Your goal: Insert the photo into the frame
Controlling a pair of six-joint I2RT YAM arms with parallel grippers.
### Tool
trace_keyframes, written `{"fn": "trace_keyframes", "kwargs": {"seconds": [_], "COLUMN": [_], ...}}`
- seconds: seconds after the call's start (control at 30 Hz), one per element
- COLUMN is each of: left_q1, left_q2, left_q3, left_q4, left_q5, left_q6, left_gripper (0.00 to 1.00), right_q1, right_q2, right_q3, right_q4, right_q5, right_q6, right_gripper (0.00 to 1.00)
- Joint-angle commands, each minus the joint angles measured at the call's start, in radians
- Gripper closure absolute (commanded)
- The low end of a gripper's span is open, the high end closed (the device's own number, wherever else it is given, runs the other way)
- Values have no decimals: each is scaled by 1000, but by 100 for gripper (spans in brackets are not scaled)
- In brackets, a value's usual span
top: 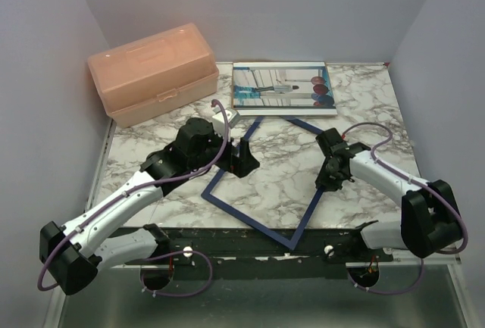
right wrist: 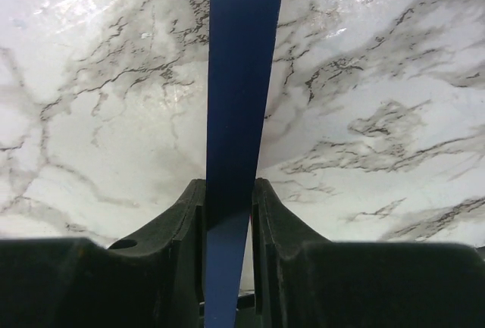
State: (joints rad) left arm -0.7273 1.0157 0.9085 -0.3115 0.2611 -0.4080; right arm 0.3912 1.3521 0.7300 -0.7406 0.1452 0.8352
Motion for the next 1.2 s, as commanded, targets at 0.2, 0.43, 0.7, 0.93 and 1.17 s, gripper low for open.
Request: {"fn": "trace_keyframes", "kwargs": {"seconds": [0.2,0.43,0.7,0.93,1.17], "left_q1": [-162,-224,-308,-331,-345], "left_q2": [216,439,598,665,717], "left_q3": [108,242,291,317,334], "left_q4": [4,-46,108,193,302], "left_q5": [38,114,254,358,485], "left_q6": [-70,-113,-236,-302,-415], "left_gripper": [1,2,1,2,7], "right_q1": [7,8,8,7,7], "right_q2": [-137,-214,-289,-313,-328], "right_q3": [125,138,189,216,252], "right_q4": [-62,-83,-134,-149,-163], "right_q5": [-82,-127,-131,-137,-170], "right_q6": [-25,-25,-33,-32,-25], "right_gripper": [99,99,99,99,99]}}
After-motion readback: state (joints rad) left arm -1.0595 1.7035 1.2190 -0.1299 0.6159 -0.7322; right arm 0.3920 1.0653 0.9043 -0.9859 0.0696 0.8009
